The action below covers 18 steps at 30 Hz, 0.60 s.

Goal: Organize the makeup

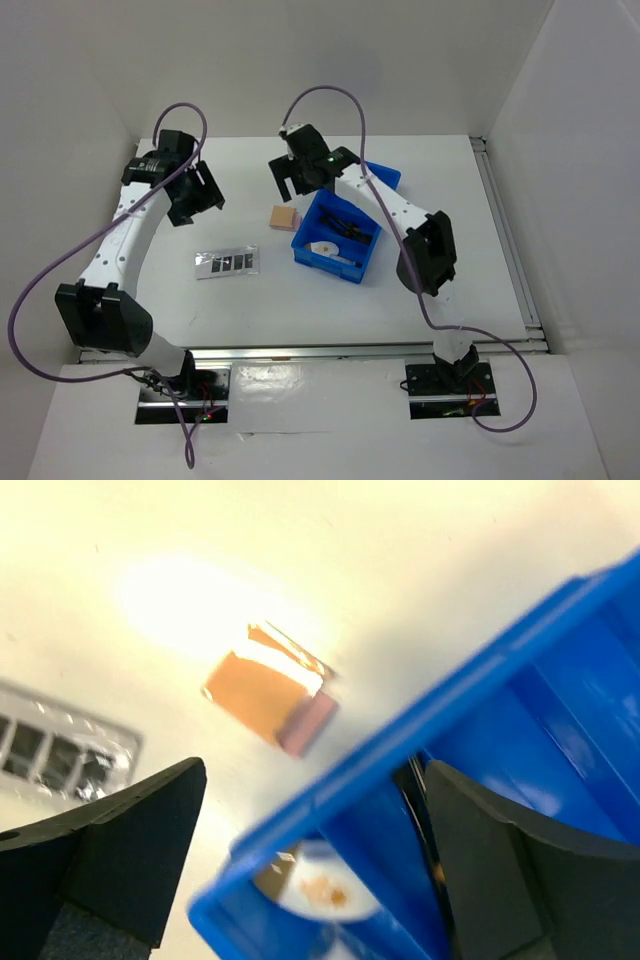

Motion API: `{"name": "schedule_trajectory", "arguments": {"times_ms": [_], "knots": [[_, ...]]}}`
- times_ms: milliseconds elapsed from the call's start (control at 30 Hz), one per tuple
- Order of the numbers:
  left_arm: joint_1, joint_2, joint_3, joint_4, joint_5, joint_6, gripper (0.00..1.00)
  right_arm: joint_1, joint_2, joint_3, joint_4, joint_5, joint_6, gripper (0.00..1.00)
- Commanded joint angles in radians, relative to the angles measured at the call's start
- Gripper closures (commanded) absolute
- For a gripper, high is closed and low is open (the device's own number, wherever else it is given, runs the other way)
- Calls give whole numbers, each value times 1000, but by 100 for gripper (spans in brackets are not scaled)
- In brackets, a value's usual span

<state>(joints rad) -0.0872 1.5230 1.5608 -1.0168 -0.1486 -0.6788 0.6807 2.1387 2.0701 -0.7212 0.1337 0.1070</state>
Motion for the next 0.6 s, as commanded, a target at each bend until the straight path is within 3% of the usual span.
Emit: {"name": "schedule_trajectory", "arguments": {"times_ms": [0,133,367,567], "knots": [[6,-87,-8,11,-32,33,16,32,113,172,-89,69,62,2],[6,-109,-51,30,-32,62,16,42,233,340,-89,41,76,0],[6,-142,-139,40,-23,82,16,51,314,343,60,-2,85,0],[6,-178,-166,52,-23,82,16,51,395,392,60,-14,94,0]]}}
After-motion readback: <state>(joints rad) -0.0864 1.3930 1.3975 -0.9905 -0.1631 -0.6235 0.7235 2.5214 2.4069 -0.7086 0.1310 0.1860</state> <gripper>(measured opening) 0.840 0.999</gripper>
